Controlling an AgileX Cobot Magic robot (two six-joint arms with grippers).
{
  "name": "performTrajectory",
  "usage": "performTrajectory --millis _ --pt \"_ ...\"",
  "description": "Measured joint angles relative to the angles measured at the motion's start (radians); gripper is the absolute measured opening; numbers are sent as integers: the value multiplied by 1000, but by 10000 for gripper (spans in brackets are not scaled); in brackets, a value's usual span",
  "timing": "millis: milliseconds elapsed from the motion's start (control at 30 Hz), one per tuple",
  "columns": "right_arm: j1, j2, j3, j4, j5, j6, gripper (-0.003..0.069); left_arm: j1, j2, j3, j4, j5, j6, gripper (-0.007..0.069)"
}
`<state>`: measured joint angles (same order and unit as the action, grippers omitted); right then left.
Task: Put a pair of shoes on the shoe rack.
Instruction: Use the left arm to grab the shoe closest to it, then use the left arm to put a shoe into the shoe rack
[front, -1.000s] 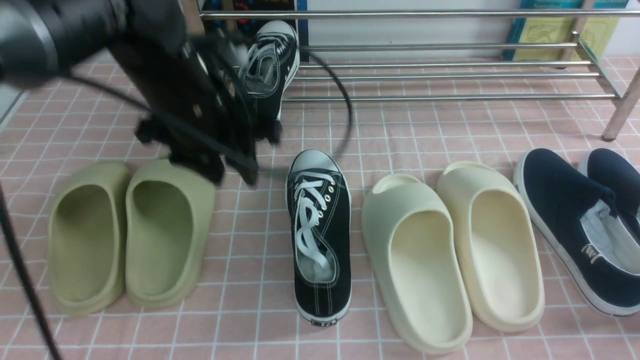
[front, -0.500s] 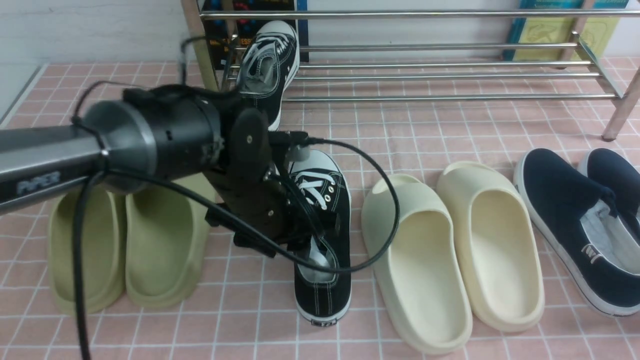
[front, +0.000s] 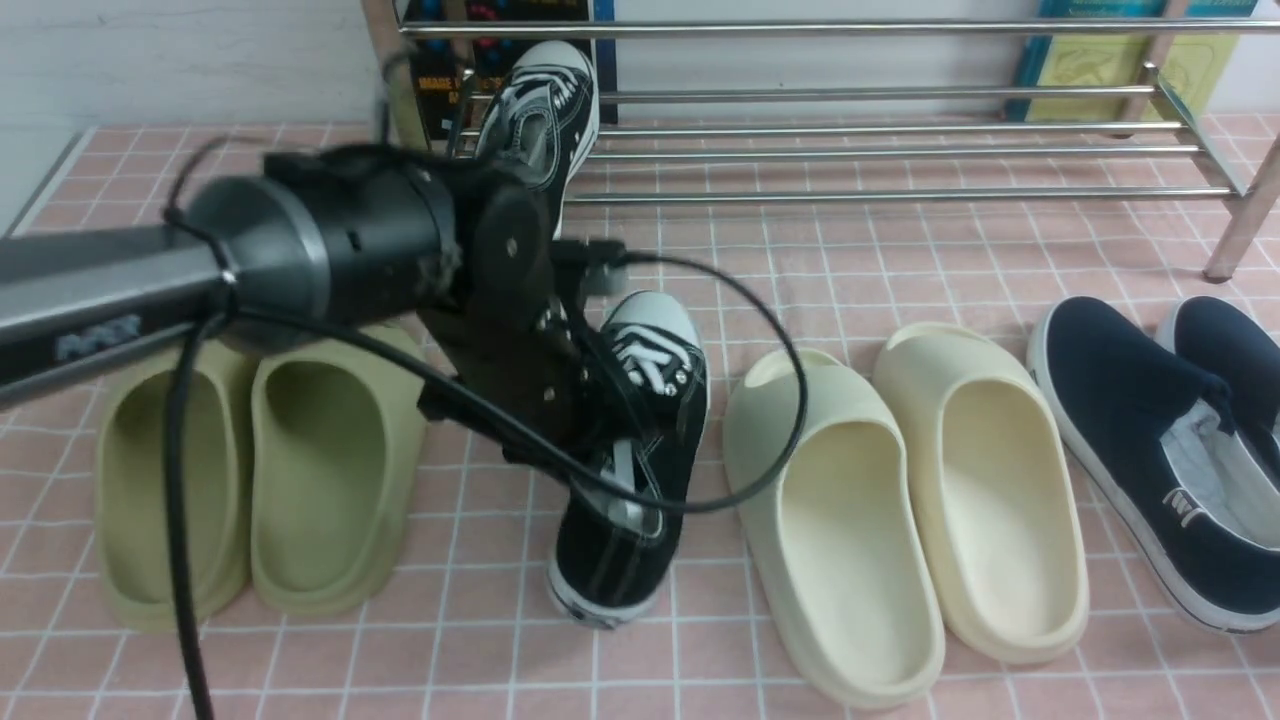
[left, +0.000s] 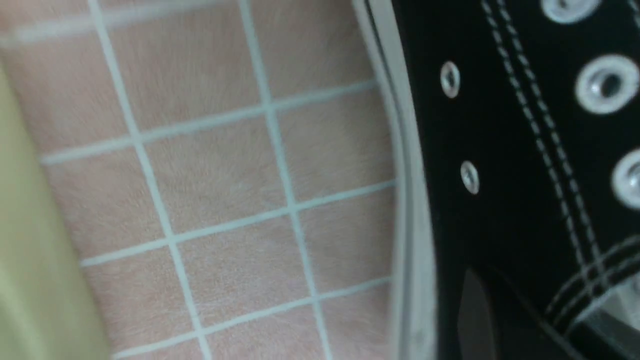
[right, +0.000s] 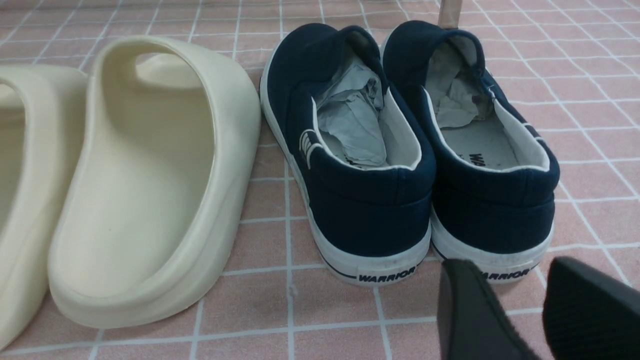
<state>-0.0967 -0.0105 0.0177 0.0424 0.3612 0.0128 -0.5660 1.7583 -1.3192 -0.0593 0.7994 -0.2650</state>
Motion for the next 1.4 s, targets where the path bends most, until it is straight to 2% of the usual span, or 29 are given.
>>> performTrajectory --millis 267,600,833,1000,1167,1400 --pt "0 0 0 0 0 0 240 14 -42 -141 26 12 12 13" --pt "0 0 0 0 0 0 240 158 114 -355 -78 -39 19 14" --pt "0 0 0 0 0 0 240 193 288 -548 -118 -135 7 15" --pt "0 0 0 0 0 0 240 193 394 -624 -139 -276 -55 18" --pt "0 0 0 0 0 0 240 193 427 -629 -115 -364 -76 22" --pt "0 0 0 0 0 3 240 193 428 -636 -32 -403 -80 47"
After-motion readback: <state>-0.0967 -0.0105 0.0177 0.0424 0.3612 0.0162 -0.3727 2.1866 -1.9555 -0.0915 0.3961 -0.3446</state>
